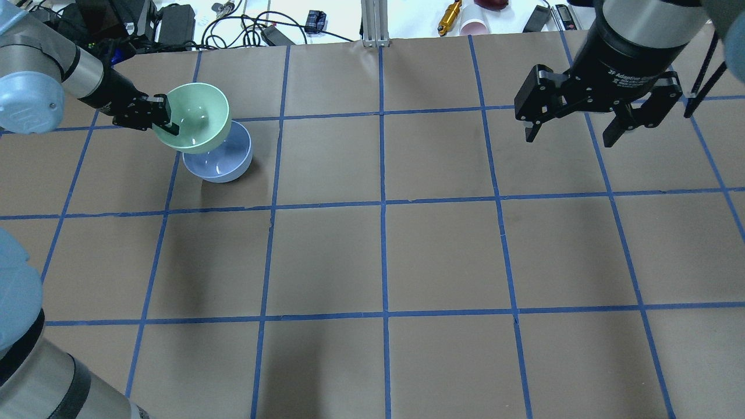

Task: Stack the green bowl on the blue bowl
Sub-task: 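Lower the green bowl into the blue bowl with the left gripper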

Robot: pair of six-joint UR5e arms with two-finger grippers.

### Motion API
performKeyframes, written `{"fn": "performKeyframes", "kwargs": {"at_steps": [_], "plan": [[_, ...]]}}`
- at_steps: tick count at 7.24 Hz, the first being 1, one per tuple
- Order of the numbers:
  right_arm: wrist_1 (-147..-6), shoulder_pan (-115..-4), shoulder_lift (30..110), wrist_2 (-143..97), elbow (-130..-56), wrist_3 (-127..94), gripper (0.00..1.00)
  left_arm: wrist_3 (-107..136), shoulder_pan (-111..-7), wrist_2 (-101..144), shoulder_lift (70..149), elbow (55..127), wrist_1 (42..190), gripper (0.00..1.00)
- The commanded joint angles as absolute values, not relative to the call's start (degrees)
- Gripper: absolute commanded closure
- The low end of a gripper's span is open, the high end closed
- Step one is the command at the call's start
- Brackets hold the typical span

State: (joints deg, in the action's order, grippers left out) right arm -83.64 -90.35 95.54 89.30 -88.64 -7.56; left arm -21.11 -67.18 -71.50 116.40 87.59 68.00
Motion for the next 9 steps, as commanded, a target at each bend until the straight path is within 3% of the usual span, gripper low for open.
{"fn": "performKeyframes", "kwargs": {"at_steps": [1, 9], "plan": [[-83.58, -90.35, 95.54, 89.3, -88.59, -7.56, 0.0, -21.27, -67.32, -71.72, 116.81, 88.15, 67.94, 1.0], [-83.67, -90.35, 95.54, 89.3, -88.59, -7.56, 0.0, -21.62, -68.73, -75.12, 117.33, 89.39, 67.41, 1.0]]}}
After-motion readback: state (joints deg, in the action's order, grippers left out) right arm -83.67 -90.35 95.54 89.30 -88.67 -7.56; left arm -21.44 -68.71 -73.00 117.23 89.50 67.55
